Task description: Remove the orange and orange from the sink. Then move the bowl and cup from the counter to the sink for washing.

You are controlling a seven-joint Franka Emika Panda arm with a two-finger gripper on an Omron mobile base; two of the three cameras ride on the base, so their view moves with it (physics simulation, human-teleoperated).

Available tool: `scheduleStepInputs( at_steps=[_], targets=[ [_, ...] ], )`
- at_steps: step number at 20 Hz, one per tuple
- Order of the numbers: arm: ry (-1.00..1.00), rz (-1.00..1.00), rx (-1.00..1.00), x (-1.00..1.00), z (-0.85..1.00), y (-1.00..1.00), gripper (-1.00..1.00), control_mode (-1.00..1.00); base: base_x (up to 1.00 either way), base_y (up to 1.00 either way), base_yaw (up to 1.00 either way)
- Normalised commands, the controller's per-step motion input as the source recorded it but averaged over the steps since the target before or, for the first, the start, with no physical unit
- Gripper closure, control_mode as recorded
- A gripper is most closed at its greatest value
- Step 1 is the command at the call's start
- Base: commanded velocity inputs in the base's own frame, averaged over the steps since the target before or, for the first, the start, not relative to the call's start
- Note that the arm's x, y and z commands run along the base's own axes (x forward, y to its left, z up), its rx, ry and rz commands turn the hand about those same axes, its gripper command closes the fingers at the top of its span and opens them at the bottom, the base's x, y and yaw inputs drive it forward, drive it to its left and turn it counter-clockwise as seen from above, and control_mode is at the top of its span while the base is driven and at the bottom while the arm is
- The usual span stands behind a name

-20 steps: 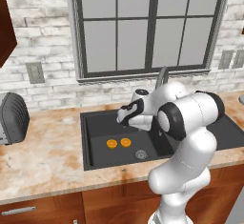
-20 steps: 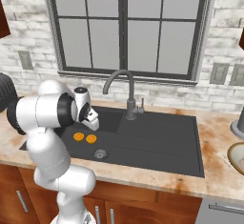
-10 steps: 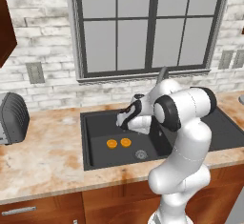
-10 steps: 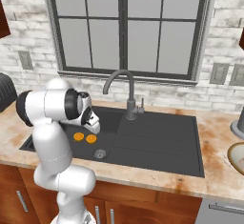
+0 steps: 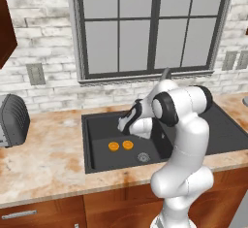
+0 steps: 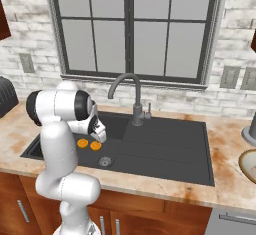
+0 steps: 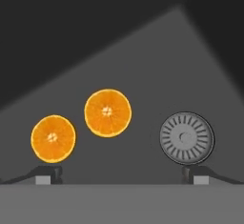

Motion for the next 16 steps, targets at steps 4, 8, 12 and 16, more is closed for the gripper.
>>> scheduleStepInputs(
  at_steps=[4, 8, 12, 16],
  targets=[
    [0.0, -0.04, 0.0, 0.17, -0.24, 0.0, -1.0, -1.0, 0.0, 0.0, 0.0],
    [0.0, -0.03, 0.0, 0.18, -0.24, 0.0, -1.0, -1.0, 0.0, 0.0, 0.0],
    [0.0, -0.02, 0.0, 0.18, -0.22, 0.01, -1.0, -1.0, 0.0, 0.0, 0.0],
    [0.0, -0.01, 0.0, 0.18, -0.22, 0.04, -1.0, -1.0, 0.0, 0.0, 0.0]
  ],
)
